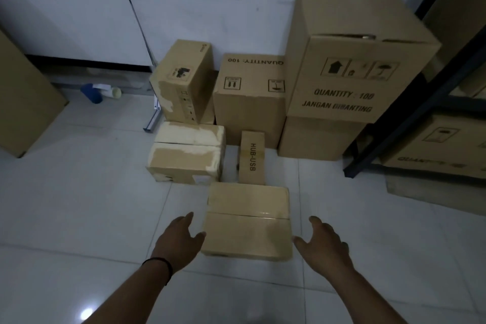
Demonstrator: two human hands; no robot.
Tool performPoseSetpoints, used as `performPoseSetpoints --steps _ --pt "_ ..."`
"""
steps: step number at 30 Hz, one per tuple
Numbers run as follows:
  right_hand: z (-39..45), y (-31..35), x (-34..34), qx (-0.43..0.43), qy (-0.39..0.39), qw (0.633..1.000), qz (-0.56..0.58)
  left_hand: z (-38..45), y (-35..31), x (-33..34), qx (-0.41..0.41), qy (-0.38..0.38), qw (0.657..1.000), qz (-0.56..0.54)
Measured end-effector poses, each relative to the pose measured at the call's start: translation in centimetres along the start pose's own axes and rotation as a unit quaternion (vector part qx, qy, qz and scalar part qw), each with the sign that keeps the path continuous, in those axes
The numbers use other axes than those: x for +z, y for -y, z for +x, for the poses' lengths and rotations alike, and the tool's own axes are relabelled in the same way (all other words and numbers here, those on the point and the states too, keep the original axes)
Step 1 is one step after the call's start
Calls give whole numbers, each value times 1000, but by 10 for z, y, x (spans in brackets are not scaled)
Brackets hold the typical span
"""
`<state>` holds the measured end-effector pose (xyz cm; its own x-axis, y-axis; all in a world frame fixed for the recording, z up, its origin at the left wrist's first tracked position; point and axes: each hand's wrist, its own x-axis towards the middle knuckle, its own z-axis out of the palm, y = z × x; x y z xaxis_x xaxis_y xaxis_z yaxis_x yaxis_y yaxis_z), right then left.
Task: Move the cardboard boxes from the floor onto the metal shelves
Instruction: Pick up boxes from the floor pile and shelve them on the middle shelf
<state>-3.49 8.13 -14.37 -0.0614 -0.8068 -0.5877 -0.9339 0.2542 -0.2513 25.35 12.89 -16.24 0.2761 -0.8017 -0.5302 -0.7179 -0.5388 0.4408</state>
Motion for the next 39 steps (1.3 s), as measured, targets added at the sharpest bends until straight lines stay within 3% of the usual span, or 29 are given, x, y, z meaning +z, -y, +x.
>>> performPoseSetpoints --steps 8,16,30,39 --pt "116 -40 123 -13 -4 1000 11 104 55 116 9 -13 1000 6" --pt "176 -67 208 1 -7 996 90 159 99 180 -20 -13 999 -38" --pt "197 -76 218 2 10 994 111 191 95 192 -40 -21 998 -54" --pt "193 -87 202 41 -10 995 90 183 76 194 -4 38 999 25"
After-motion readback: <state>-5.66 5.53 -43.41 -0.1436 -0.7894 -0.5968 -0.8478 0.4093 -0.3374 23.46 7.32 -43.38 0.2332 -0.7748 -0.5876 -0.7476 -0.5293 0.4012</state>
